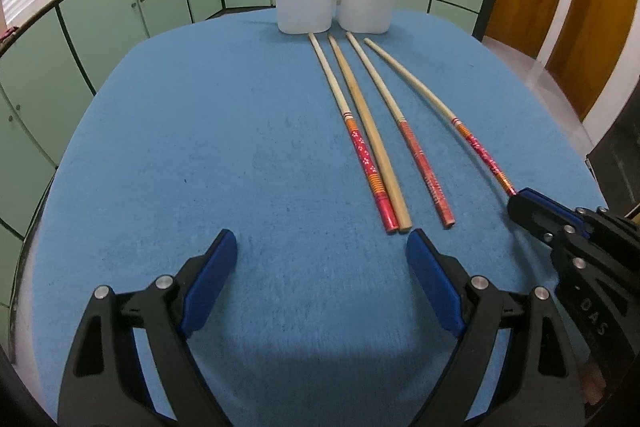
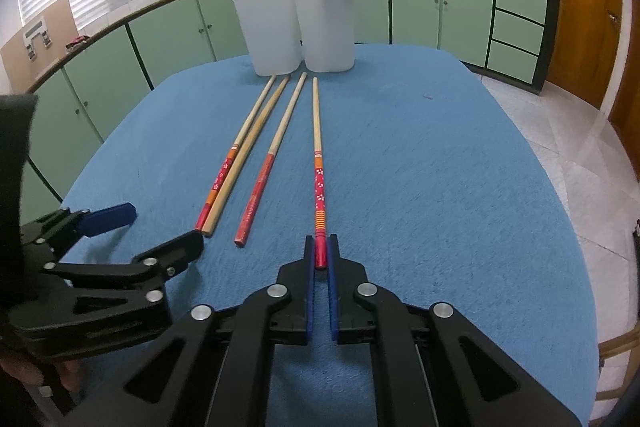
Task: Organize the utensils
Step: 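Grasp a red-patterned chopstick with the right tool, then hold the chopstick in right tool while left tool grasps another red-patterned chopstick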
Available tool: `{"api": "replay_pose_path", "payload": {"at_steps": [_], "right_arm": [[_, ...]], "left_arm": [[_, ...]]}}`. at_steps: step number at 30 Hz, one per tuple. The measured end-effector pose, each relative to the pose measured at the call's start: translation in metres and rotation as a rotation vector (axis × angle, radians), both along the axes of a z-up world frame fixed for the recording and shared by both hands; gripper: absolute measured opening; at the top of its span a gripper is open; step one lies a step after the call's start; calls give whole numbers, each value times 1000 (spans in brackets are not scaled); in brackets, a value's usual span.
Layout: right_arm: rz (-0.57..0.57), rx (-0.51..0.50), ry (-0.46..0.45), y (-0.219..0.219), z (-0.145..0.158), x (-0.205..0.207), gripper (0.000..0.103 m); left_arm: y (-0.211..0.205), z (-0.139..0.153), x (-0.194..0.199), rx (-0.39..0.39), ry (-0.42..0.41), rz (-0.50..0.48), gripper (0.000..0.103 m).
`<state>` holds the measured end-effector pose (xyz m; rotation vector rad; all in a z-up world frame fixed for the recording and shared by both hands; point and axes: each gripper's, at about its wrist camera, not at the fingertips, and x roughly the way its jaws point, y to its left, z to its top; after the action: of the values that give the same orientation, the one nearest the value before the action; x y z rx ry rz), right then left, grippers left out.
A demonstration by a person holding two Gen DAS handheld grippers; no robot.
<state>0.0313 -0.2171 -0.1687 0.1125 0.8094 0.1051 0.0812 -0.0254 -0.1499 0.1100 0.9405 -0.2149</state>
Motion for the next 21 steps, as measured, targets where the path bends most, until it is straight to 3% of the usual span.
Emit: {"api": "replay_pose_path", "payload": {"at_steps": [12,16,21], "right_arm": [[-3,5,-2,-3,-1,0,5],[-2,4,-5,-4,-1,-1,5],[-3,5,-7,-5,0,-1,5]], "left_arm": [[24,2,4,-6,5,88,84],[21,6,0,-45,10,60,84],[5,1,-4,-10,5,12,84]]}}
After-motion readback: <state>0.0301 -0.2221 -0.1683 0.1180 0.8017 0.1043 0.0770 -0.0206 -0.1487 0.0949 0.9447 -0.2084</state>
